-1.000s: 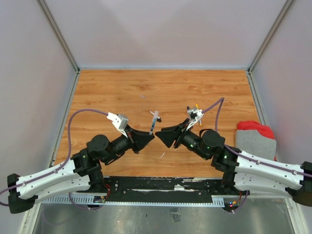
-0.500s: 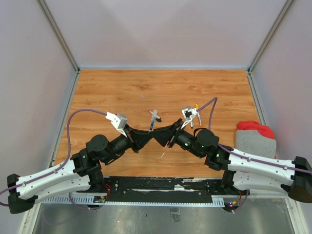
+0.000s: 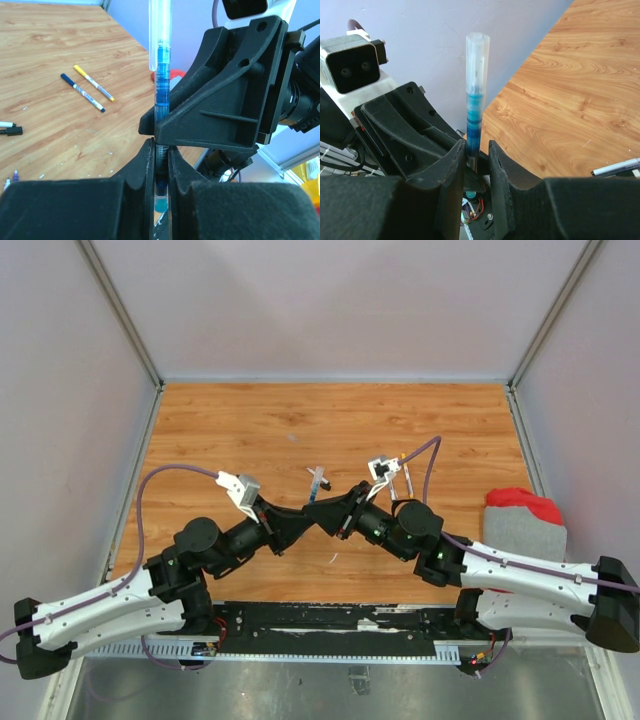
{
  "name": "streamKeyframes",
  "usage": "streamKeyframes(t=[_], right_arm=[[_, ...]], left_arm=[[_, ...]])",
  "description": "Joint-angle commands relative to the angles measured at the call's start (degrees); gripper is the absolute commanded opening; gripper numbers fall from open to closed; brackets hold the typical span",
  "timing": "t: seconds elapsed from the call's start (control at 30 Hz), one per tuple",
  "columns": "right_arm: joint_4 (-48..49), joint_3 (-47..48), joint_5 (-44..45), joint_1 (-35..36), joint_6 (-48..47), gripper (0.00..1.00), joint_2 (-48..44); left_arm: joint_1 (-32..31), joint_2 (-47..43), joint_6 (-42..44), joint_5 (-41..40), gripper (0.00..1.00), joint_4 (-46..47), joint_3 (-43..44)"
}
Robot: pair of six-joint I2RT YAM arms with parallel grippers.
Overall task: Insert the pens into the pen caps
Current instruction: Place the pen at the center of the board.
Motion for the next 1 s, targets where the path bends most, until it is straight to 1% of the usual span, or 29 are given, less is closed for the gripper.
streamKeyframes(t=[0.0,0.17,0.2,0.23,0.3,0.33,0.4,0.47,0.63,0.7,0.77,0.83,0.97], right_arm=[[1.78,2.49,0.58,-0.33,0.27,0.24,0.71],[0.64,2.83,0.75,-0.33,-0.01,0.02,0.71],[-0.38,2.95,1.08,-0.33,-0.41,0.01,0.52],[-1.62,3.18,1.53,-0.35,-0.81,0.01,0.33],[-4.98,3.85,2.8,-0.42,-1.69,0.01,-0.28],[-7.49,4.36,3.39,-0.46,-2.2,0.0,-0.61],[-12.94,5.74,5.07,-0.51,-3.18,0.0,-1.06],[-16.35,6.91,6.14,-0.75,-4.89,0.01,-1.22],[-29.01,10.98,10.88,-2.44,-9.47,0.0,-1.96],[-33.48,12.19,11.09,-4.26,-10.3,0.01,-2.23],[-37.03,12.93,9.76,-7.1,-10.44,0.0,-2.53],[-39.7,13.32,7.07,-10.53,-10.54,0.0,-2.65],[-44.05,13.8,1.18,-17.61,-10.95,0.01,-2.06]], left_arm=[[0.19,0.34,0.37,1.34,0.0,2.96,-0.5],[0.18,1.41,0.6,2.04,0.01,3.08,0.03],[0.19,1.58,0.62,2.12,0.03,3.01,0.16],[0.17,1.67,0.59,2.13,0.07,2.78,0.31],[0.14,2.05,0.72,2.05,0.18,2.14,0.9],[0.14,2.27,0.84,2.01,0.22,1.68,1.25],[0.13,3.05,1.05,1.52,0.27,0.37,2.12],[0.19,3.9,1.28,0.75,0.3,-1.47,3.14],[0.17,5.31,1.31,-2.52,0.42,-5.23,4.97],[0.22,7.1,1.48,-4.39,0.45,-7.57,6.52],[0.92,9.89,1.57,-5.73,0.46,-10.3,8.49],[4.42,13.41,1.57,-4.13,0.46,-13.6,10.64],[11.75,18.12,1.87,1.43,0.49,-16.0,12.33]])
